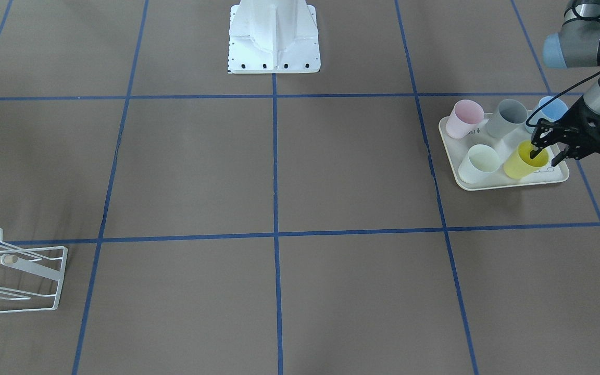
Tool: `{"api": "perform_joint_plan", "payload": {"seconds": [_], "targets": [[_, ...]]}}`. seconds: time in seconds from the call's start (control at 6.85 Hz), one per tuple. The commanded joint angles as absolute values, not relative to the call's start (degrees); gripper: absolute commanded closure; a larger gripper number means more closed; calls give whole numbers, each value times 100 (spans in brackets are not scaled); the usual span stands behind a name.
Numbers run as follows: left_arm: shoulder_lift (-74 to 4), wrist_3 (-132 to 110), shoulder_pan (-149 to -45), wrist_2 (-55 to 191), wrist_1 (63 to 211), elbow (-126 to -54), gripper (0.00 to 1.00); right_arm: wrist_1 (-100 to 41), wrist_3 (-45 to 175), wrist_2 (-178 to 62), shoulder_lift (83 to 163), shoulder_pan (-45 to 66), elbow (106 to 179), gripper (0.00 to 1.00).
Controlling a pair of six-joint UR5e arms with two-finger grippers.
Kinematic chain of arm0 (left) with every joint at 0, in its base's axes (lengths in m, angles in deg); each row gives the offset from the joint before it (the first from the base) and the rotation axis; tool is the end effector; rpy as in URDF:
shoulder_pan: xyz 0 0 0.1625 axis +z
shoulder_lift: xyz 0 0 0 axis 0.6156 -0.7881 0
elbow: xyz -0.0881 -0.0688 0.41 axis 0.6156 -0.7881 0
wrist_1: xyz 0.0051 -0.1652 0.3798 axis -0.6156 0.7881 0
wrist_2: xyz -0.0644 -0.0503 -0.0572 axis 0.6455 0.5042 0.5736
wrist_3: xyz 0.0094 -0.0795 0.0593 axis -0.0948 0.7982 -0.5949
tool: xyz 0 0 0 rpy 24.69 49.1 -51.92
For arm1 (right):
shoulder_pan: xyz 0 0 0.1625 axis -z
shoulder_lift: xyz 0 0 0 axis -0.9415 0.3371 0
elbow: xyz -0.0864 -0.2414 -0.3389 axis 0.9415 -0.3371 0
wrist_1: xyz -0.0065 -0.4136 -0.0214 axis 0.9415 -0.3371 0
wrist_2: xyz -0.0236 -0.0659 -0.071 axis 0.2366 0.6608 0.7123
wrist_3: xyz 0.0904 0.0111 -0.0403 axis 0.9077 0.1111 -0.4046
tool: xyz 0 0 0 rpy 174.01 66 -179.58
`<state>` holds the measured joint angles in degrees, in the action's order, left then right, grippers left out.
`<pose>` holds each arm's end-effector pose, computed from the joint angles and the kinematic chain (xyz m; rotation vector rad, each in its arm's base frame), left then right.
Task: Transfer IKEA cup to right arm and place on rack
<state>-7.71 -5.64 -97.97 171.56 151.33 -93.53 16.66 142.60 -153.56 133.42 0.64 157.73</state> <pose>0.1665 -0.4404 0.6095 0.3280 0.8049 0.3638 -0.0972 -0.5098 0.3070 0.4722 -1.4779 0.6549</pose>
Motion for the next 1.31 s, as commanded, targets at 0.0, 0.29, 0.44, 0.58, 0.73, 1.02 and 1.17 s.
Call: {"api": "perform_joint_plan", "payload": {"seconds": [0.0,0.29,0.44,0.58,0.73,1.02,1.17], "targets": [[-787,-560,-9715,17156,15039,-9339,100,1659,14281,-15359,13278,87,15769,0],[-779,-543,-9924,17165,14743,-9670,100,1650,14281,-15359,13252,113,15786,0],[-866,-586,-10482,17139,13870,-9977,100,1624,14281,-15350,13182,157,15787,0],[-1023,-630,-10697,16895,13418,-10320,100,1537,14342,-15350,13016,174,15769,0],[-1521,-535,-11116,16692,13178,-10384,100,1344,14403,-15350,12788,296,15760,0],[-2189,888,-11349,16532,13167,-10419,100,1175,14544,-15123,12357,744,15682,0],[-2516,1969,-11332,16349,13211,-10489,100,1193,14605,-14721,12242,1076,15646,0]]}}
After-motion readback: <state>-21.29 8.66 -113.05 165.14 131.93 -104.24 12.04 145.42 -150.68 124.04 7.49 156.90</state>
